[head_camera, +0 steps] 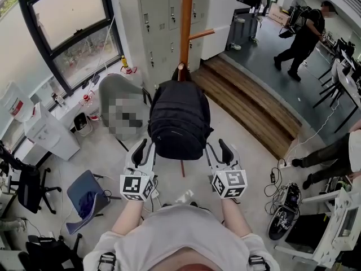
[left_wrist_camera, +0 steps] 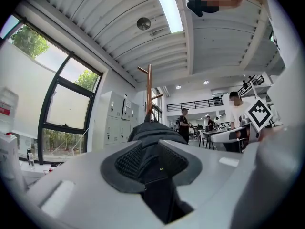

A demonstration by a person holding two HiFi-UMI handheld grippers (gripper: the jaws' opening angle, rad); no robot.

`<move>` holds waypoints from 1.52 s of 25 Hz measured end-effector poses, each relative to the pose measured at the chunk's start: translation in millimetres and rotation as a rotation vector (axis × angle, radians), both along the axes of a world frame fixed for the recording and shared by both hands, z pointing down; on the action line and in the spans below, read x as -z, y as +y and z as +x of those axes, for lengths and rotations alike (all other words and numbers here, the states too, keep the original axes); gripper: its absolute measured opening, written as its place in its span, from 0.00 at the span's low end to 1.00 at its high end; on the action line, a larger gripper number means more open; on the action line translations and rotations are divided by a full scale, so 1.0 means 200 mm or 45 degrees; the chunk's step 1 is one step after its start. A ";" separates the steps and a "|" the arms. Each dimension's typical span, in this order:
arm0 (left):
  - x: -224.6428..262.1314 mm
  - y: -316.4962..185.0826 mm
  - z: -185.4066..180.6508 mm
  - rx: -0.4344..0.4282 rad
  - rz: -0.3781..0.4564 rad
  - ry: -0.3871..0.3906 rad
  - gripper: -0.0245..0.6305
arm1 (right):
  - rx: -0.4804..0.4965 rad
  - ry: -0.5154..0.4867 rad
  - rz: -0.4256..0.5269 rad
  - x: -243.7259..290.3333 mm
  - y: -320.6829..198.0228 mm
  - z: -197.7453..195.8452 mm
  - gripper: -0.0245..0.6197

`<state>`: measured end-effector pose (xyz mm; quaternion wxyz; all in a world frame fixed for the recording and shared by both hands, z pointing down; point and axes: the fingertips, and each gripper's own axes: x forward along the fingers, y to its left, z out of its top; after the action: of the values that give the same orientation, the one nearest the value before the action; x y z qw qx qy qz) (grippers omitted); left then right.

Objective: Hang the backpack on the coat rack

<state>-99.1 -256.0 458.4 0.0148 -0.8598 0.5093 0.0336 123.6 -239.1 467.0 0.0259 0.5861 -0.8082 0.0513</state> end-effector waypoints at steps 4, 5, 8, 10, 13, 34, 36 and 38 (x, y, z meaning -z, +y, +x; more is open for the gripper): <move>0.04 0.03 -0.08 0.045 0.035 0.025 0.05 | -0.007 -0.029 0.098 0.07 0.05 0.03 0.06; 0.04 0.03 -0.08 0.044 0.026 0.035 0.05 | -0.008 -0.031 0.117 0.08 0.06 0.04 0.05; -0.01 0.03 -0.10 0.053 -0.025 0.062 0.05 | -0.016 -0.028 0.134 0.08 0.07 0.04 0.05; -0.03 0.03 -0.11 0.059 -0.038 0.069 0.05 | -0.016 -0.027 0.125 0.07 0.07 0.04 0.05; -0.03 0.05 -0.09 0.052 -0.038 0.066 0.05 | -0.025 -0.029 0.113 0.06 0.07 0.05 0.05; -0.15 0.06 -0.07 0.029 -0.119 0.054 0.05 | -0.039 -0.021 0.055 -0.05 0.05 0.07 0.05; -0.15 0.05 -0.07 0.030 -0.120 0.052 0.05 | -0.041 -0.020 0.054 -0.05 0.05 0.07 0.05; -0.16 0.04 -0.08 0.037 -0.118 0.047 0.05 | -0.041 -0.020 0.051 -0.05 0.04 0.07 0.05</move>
<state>-115.3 -247.4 489.7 -0.0339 -0.8514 0.5228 0.0256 137.7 -231.4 477.6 0.0070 0.5991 -0.7997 0.0400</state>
